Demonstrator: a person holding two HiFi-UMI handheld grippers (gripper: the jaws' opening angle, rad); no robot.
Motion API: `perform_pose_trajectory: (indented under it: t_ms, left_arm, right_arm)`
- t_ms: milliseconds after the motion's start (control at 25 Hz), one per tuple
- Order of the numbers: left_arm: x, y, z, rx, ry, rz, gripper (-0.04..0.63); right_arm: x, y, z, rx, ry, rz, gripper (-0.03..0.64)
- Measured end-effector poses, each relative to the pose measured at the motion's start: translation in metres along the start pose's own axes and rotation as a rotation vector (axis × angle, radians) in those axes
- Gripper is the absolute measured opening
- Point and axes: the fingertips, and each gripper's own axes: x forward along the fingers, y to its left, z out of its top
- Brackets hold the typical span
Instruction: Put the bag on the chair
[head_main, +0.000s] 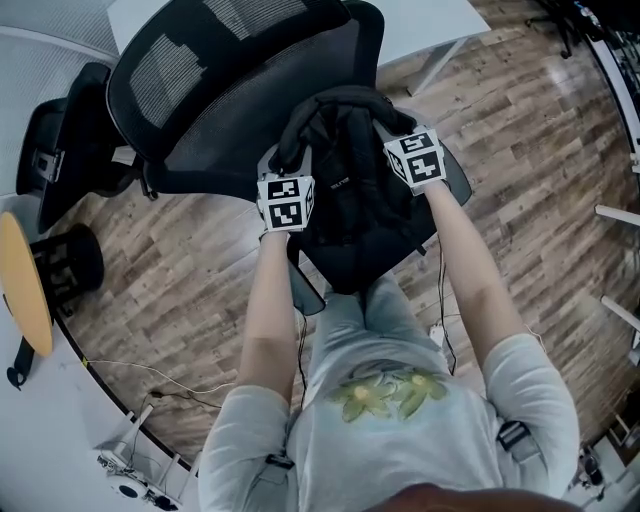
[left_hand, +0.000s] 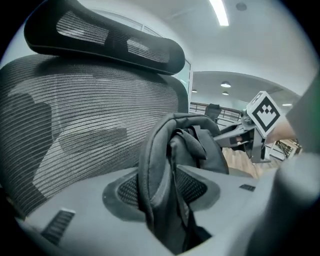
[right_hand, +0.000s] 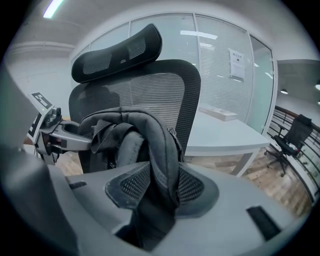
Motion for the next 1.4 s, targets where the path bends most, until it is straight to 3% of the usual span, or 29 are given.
perform_pose_trajectory:
  t_ms: [400,560,680,880,1000,1200,1400]
  left_arm:
    - [0.018,0.009,-0.002,-0.048,0.074,-0.034,0.204]
    - [0.017,0.009,-0.002,-0.010,0.076,-0.054,0.212]
    - [0.015,0.005,-0.004,0.032,0.097,-0.073,0.225]
    - [0.008,0.002,-0.001,-0.013,0.134,-0.100,0.275]
    - [0.001,0.000,0.008,-0.026,0.124,-0.110,0.293]
    - [-0.021,0.000,0.028,-0.013,0.053,-0.075,0.296]
    - [-0.053,-0.012,0.052,-0.009,-0.037,-0.068,0.295]
  right_arm:
    - [0.030,-0.012,-0.004,0.054,0.050,-0.022,0.163]
    - [0.033,-0.013,-0.002,0.055,0.056,-0.016,0.169]
    - [0.026,-0.012,0.000,0.049,0.068,0.030,0.176]
    - [0.007,-0.012,0.005,0.077,0.088,0.092,0.229]
    - [-0.003,-0.015,0.012,0.047,0.077,0.074,0.267]
    - [-0.024,-0.011,0.022,0.017,0.033,0.054,0.272]
    - [-0.054,0.002,0.038,0.078,-0.060,0.059,0.267]
